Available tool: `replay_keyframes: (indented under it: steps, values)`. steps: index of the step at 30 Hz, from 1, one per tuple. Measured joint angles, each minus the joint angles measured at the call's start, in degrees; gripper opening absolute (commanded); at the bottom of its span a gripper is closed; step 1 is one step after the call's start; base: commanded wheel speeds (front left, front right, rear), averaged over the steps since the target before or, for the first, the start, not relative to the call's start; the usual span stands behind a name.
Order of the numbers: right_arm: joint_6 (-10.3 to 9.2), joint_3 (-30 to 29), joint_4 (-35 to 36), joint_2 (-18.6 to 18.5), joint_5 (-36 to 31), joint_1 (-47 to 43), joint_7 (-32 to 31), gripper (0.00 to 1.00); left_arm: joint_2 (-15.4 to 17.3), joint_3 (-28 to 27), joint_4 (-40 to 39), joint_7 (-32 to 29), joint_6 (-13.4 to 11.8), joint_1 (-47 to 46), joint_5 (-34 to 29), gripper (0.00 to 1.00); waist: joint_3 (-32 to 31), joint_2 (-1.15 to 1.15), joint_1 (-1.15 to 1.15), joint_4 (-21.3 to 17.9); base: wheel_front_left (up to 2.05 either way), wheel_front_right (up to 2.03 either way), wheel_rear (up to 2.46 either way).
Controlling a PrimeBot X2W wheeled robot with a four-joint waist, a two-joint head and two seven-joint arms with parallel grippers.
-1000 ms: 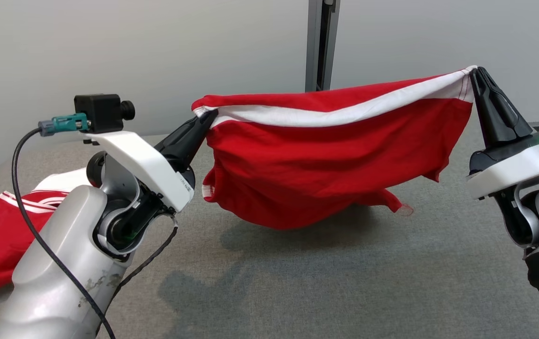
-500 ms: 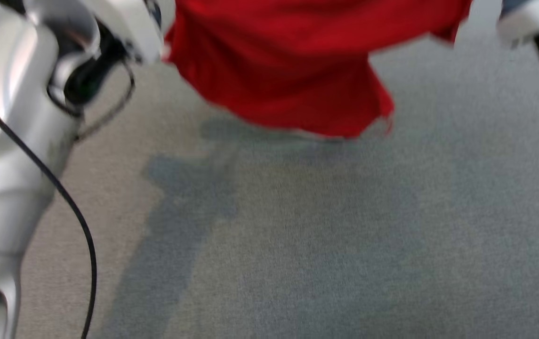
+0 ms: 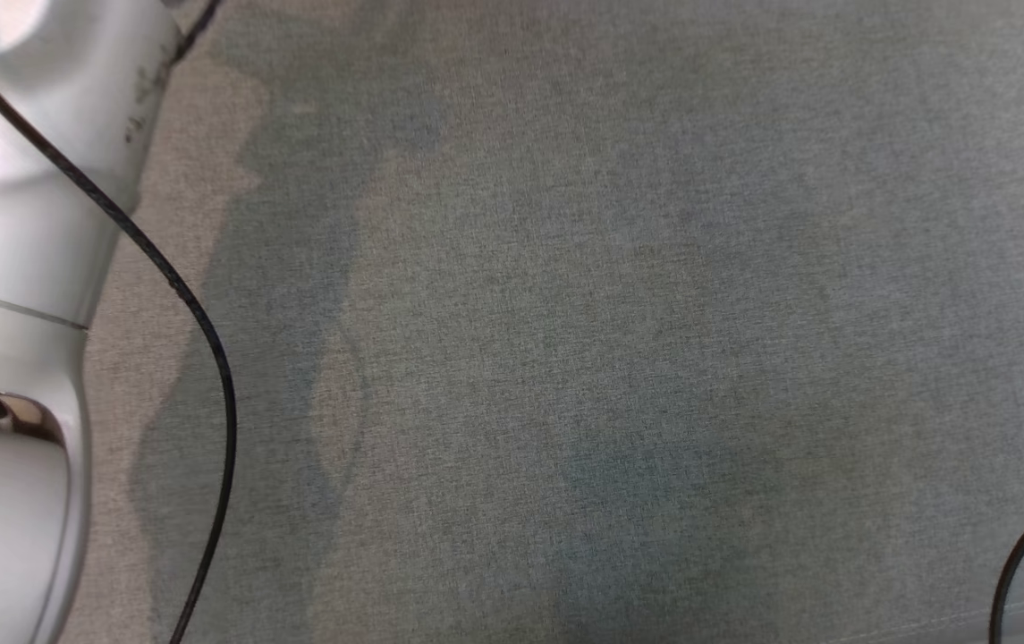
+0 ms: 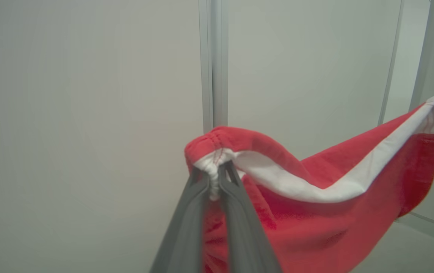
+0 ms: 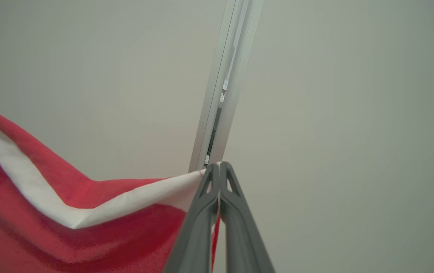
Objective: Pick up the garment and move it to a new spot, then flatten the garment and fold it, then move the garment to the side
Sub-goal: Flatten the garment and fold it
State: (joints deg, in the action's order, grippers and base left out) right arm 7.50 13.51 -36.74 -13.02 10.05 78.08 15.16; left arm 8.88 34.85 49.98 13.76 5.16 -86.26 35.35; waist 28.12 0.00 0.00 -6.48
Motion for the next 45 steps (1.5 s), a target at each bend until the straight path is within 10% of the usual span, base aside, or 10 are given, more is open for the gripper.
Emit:
replay_keyframes:
  steps: [23, 45]
  values:
    - [0.0, 19.64, -11.45, -2.96, 16.14, -26.06, -0.01, 0.0, -4.65, 5.2, 15.34, 1.14, 2.1, 26.83, -3.38, 0.0, -6.06, 0.0, 0.0, 2.5, 0.0, 0.0, 0.0]
    - [0.0, 46.06, -16.69, -10.79, 41.0, -33.87, -10.43, 0.0, -4.55, 26.61, 17.82, -1.74, 2.27, 42.68, -4.56, 0.0, -19.98, 0.0, 0.0, 4.63, 0.0, 0.0, 0.0]
